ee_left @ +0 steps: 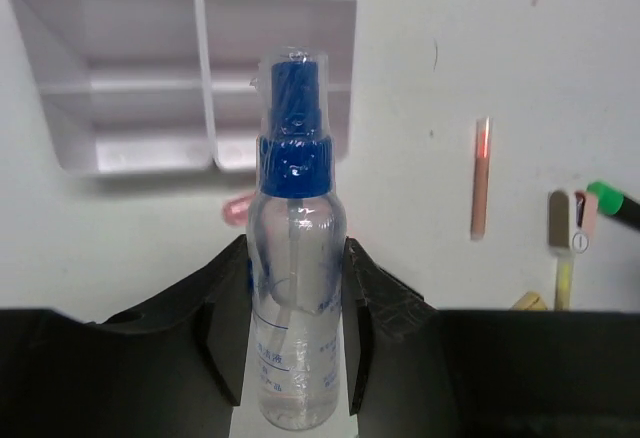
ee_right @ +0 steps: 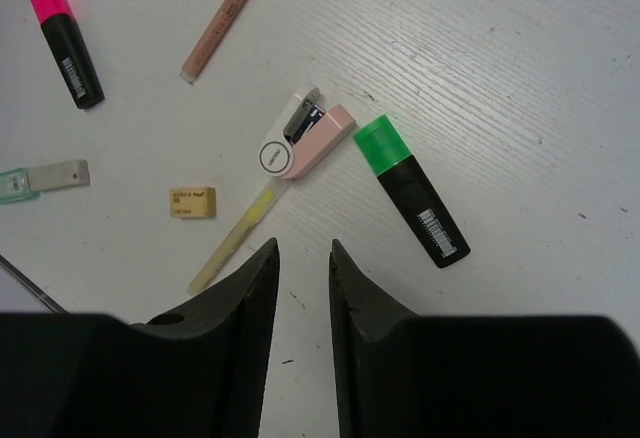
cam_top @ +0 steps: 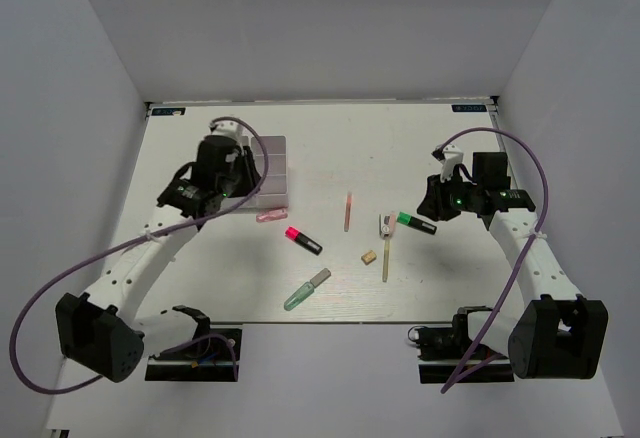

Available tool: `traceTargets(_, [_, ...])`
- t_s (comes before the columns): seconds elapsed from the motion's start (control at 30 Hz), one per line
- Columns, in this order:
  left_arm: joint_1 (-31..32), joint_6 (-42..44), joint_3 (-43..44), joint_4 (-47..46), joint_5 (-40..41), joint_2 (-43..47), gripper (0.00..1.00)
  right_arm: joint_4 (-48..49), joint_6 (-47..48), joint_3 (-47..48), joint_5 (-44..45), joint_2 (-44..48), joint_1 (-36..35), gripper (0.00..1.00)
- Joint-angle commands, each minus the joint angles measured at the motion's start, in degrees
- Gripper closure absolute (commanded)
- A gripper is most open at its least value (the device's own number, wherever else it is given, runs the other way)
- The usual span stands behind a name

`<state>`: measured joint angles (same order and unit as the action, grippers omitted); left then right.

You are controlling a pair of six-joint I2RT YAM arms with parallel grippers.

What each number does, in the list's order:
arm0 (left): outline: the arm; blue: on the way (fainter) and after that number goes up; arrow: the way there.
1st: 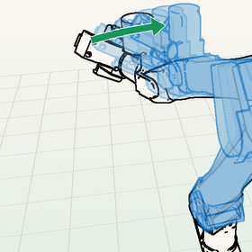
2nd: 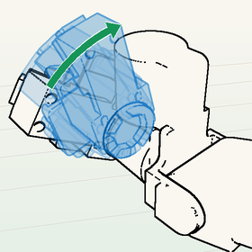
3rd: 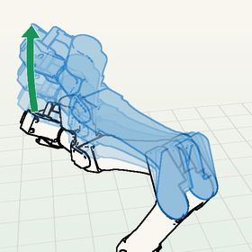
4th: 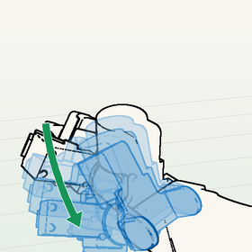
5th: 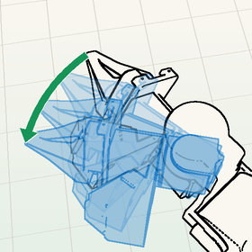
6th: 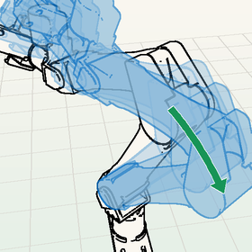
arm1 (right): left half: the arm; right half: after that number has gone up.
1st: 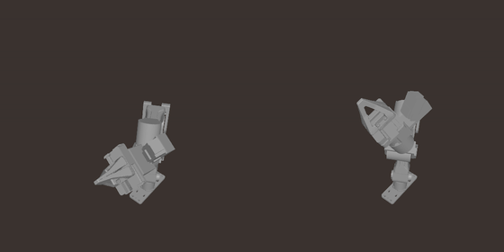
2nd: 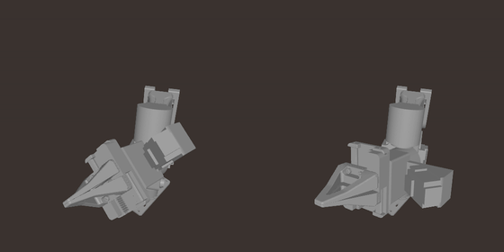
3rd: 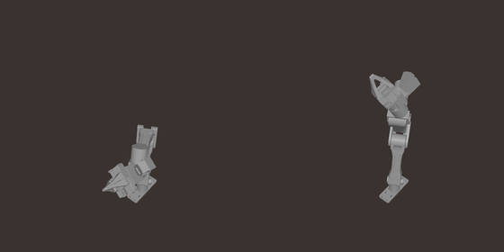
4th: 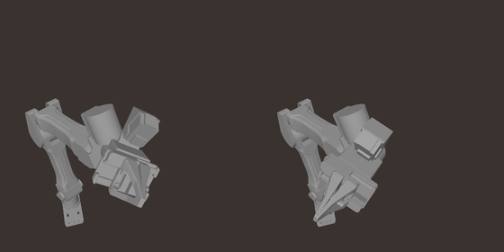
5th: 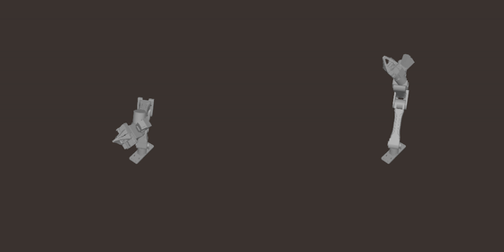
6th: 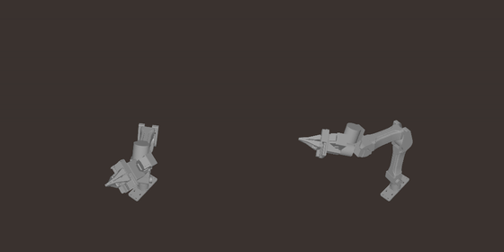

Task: Sort the stationery into containers
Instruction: Pick up the stationery from the center of the board, then place the stationery in the storage box.

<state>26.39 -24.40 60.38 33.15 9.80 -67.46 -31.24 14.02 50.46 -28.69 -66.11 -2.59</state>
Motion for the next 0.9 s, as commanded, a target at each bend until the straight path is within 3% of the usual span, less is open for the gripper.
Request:
traceTargets(0.0, [-7.55, 8.57, 3.33, -5.80, -15.28, 0.93, 1.00, -0.66, 0.48, 2.10, -2.07, -0.25, 0.04, 0.70])
traceTargets(0.07, [-11.96, 9.46, 3.34, -10.71, -20.24, 0.14, 1.00, -0.83, 0.31, 2.28, -2.60, -0.51, 0.04, 0.70])
traceTargets(0.1, [-16.50, 9.37, 2.30, -15.00, -27.66, -0.04, 1.00, -0.92, 0.48, 2.36, -2.86, -0.60, -0.05, 0.70])
traceTargets(0.17, [-20.84, 8.76, 0.63, -24.93, -34.29, -1.00, 1.00, -1.18, 0.57, 2.28, -3.13, -0.60, 0.04, 0.70])
traceTargets(0.2, [-24.86, 5.02, -2.60, -38.02, -40.07, -2.05, 1.00, -1.01, 0.57, 2.54, -3.22, -0.95, -0.05, 0.70])
traceTargets(0.27, [-28.21, 1.04, -3.86, -46.38, -50.96, -5.11, 1.00, -0.92, 0.57, 2.37, -3.13, -0.60, -0.13, 0.70])
traceTargets(0.3, [-31.89, -3.50, -4.30, -61.38, -53.72, -8.36, 1.00, -0.92, 0.57, 2.37, -3.22, -0.60, -0.05, 0.68])
traceTargets(0.33, [-32.97, -10.42, -4.74, -67.36, -59.14, -10.13, 1.00, -1.01, 0.57, 2.28, -3.22, -0.78, -0.05, 0.68])
traceTargets(0.37, [-33.94, -14.06, -5.09, -73.34, -60.41, -16.76, 1.00, -1.01, 0.74, 2.36, -3.22, -0.78, -0.13, 0.68])
traceTargets(0.43, [-36.66, -30.36, -2.57, -100.96, -61.65, -22.16, 1.00, -1.19, 0.83, 2.28, -3.22, -1.30, -0.05, 0.68])
traceTargets(0.47, [-37.28, -37.84, -0.81, -109.52, -61.22, -27.41, 1.00, -1.19, 1.01, 2.36, -3.30, -1.48, 0.13, 0.68])
traceTargets(0.53, [-38.08, -43.85, 7.15, -112.85, -63.49, -34.21, 1.00, -1.54, 1.18, 2.54, -3.39, -2.18, -0.05, 0.68])
traceTargets(0.63, [-37.47, -40.74, 8.00, -107.72, -65.96, -36.78, 1.00, -1.80, 1.36, 2.80, -3.39, -2.80, 0.04, 0.68])
traceTargets(0.87, [-33.43, -16.07, 5.47, -88.90, -72.99, -33.79, 1.00, -2.77, 2.24, 3.42, -3.04, -4.99, -0.05, 0.67])
